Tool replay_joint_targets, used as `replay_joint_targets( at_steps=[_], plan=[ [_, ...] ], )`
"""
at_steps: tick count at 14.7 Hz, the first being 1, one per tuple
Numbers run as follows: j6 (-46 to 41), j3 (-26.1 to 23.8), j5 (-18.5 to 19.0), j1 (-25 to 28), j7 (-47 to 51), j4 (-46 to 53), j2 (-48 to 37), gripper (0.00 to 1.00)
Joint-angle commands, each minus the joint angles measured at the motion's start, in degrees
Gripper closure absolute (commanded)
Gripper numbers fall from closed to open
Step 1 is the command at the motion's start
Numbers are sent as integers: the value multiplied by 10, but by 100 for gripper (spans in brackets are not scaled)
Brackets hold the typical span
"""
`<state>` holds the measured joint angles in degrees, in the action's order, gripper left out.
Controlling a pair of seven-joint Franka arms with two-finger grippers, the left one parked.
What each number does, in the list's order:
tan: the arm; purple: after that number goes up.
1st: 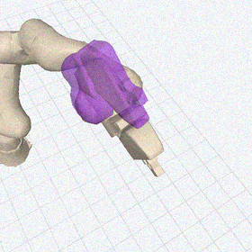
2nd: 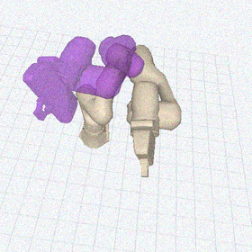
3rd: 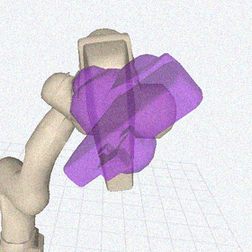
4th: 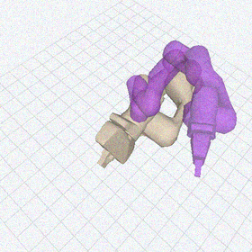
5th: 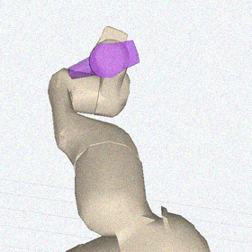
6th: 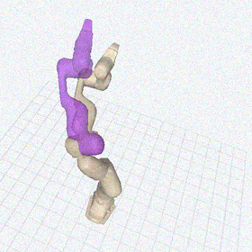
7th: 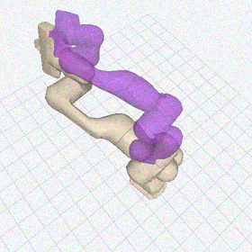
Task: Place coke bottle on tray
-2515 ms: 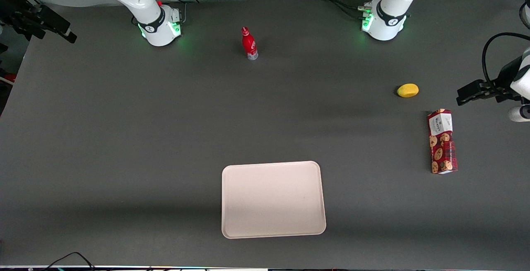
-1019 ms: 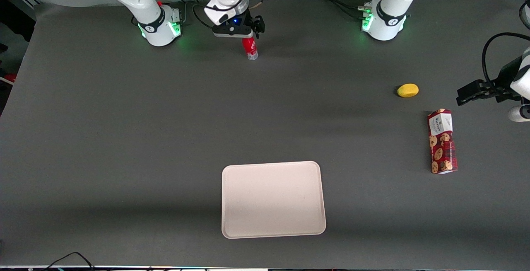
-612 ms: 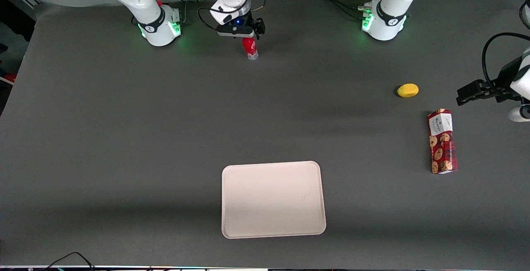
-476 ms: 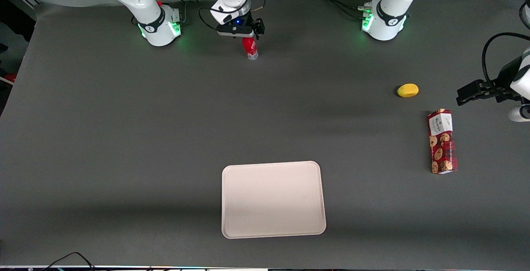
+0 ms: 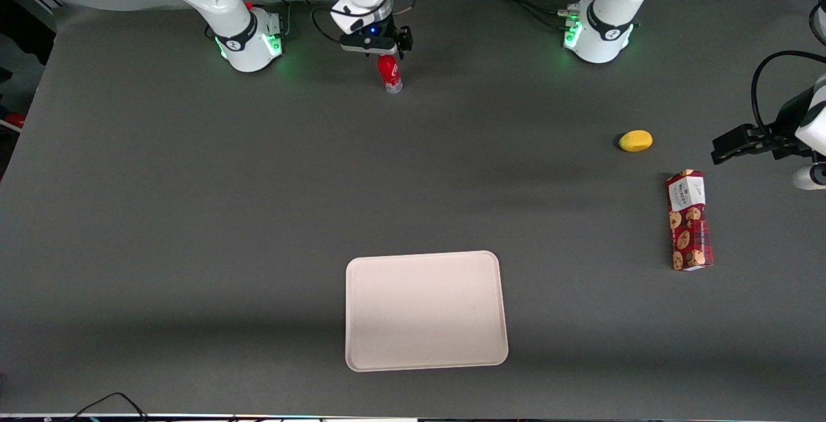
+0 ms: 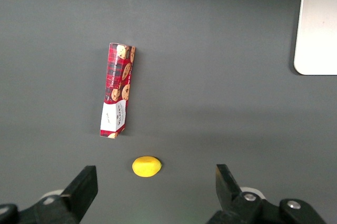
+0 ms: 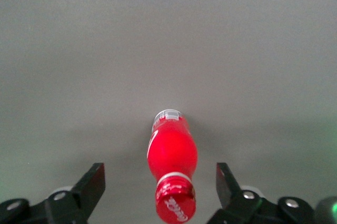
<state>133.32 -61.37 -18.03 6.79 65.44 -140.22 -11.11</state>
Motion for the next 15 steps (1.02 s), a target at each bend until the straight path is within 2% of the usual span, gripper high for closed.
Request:
replay_joint_targets(
  at_steps=[1, 3, 5, 7, 9, 10, 15],
  plan=[
    [11, -5, -13, -1, 12, -8, -9, 21],
    [12, -8, -13, 13, 12, -14, -10, 33],
    [12, -8, -13, 13, 11, -15, -10, 49],
    [12, -8, -13, 14, 11, -15, -10, 75],
    [12, -8, -13, 14, 4, -15, -10, 94],
    [12, -7, -13, 13, 3, -15, -10, 99],
    [3, 21, -10, 10, -3, 20, -10, 100]
  ],
)
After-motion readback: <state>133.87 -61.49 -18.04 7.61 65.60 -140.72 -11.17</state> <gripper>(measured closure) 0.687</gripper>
